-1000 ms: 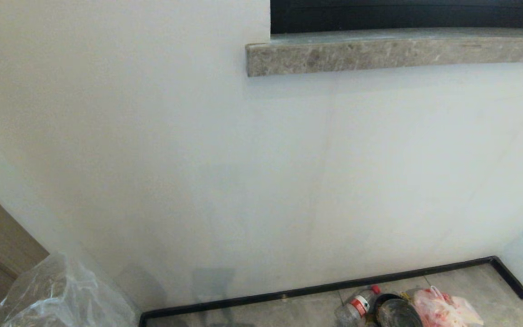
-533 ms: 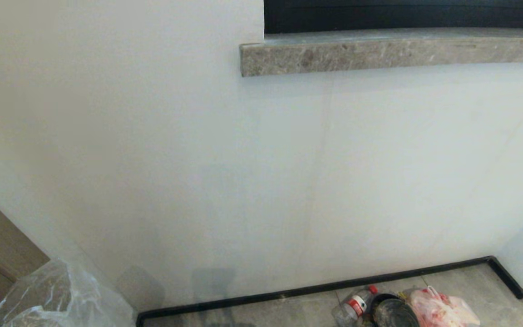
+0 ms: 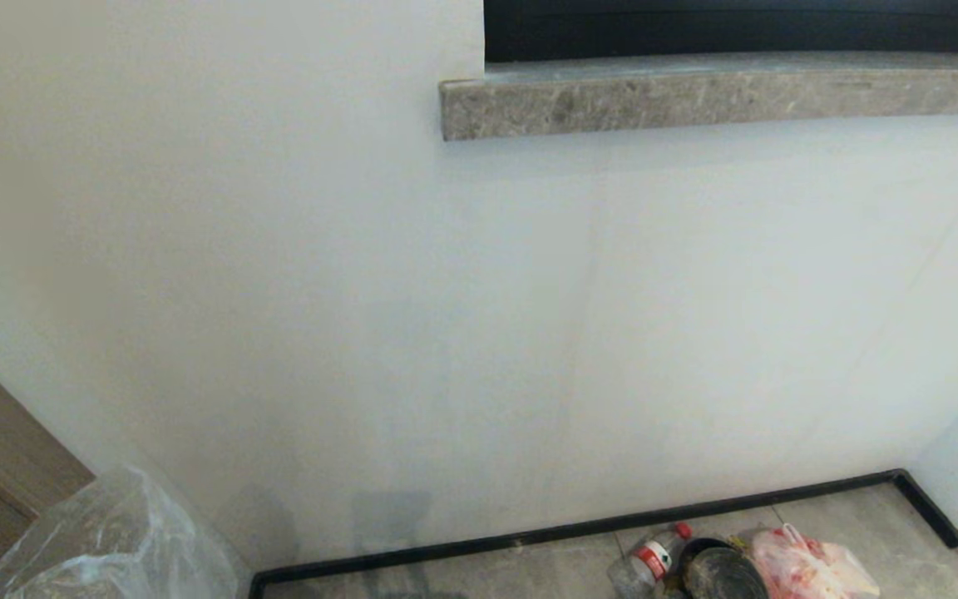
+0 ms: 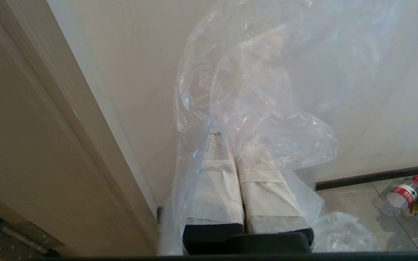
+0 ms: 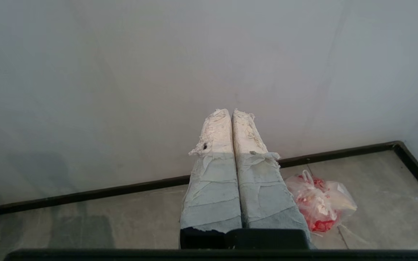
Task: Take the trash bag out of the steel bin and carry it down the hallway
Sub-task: Put the trash bag at the door
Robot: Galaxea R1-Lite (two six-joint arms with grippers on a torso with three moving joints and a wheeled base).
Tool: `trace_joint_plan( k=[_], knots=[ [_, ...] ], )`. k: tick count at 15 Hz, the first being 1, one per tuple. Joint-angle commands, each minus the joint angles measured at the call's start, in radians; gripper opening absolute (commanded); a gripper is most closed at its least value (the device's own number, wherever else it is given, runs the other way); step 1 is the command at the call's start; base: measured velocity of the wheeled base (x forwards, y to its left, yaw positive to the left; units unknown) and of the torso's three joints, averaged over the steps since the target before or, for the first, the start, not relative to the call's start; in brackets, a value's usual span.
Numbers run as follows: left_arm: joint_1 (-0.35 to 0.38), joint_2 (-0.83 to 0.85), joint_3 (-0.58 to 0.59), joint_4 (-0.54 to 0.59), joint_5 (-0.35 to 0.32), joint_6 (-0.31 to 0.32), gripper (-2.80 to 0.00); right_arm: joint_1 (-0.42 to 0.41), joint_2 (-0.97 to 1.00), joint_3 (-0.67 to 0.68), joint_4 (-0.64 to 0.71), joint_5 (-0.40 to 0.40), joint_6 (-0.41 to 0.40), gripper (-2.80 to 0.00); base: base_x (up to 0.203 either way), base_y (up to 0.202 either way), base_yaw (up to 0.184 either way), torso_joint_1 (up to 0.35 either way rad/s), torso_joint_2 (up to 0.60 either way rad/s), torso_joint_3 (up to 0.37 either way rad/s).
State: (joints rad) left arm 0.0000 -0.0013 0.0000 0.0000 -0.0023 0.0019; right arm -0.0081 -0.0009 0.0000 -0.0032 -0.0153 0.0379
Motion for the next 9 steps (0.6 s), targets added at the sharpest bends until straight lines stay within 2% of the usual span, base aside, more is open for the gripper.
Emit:
trace_joint_plan(
  k=[1,4,9],
  knots=[
    [0.0,0.001,0.0,0.0,-0.001,0.0,-2.8,0.0,-0.001,0.002,0.0,0.0,0.001,-2.8,0.0,0.0,0.0,0.0,0.0,0.0],
    [0.0,0.001,0.002,0.0,-0.001,0.0,-2.8,0.0,-0.001,0.002,0.0,0.0,0.001,-2.8,0.0,0.0,0.0,0.002,0.01,-0.094],
    [0.0,0.001,0.0,0.0,-0.001,0.0,-2.8,0.0,-0.001,0.002,0.002,0.0,0.0,-2.8,0.0,0.0,0.0,0.001,0.0,-0.186]
  ],
)
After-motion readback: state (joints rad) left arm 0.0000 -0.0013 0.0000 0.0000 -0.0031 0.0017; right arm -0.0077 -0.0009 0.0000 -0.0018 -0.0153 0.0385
